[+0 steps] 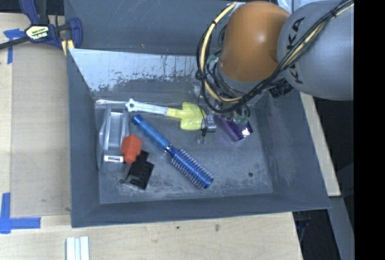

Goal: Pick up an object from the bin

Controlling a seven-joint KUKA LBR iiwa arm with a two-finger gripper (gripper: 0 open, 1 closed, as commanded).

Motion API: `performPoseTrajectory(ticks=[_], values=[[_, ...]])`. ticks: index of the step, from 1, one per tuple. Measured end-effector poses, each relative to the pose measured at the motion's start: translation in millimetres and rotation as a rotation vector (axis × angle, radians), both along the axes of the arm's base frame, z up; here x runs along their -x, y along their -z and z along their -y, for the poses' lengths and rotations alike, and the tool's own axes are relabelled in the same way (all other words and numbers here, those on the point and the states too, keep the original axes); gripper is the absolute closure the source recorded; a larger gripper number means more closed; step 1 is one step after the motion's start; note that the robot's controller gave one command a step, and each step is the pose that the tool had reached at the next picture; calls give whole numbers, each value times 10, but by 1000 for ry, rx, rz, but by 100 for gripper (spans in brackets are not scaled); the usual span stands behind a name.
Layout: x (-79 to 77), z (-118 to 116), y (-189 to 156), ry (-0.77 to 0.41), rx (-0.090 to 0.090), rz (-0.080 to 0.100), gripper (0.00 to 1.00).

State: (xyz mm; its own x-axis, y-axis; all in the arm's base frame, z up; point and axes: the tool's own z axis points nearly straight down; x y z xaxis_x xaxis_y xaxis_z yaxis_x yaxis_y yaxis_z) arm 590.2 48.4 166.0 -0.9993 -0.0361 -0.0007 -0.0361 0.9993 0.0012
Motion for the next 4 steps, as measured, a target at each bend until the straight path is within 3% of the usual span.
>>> performPoseTrajectory(ticks=[1, 2, 3, 4], values=[[-122, 154, 179, 45, 0, 5, 0], [-143, 190, 239, -6, 1, 7, 0], [198, 187, 355, -107, 1, 7, 0], [176, 316, 675, 130, -1, 10, 0]])
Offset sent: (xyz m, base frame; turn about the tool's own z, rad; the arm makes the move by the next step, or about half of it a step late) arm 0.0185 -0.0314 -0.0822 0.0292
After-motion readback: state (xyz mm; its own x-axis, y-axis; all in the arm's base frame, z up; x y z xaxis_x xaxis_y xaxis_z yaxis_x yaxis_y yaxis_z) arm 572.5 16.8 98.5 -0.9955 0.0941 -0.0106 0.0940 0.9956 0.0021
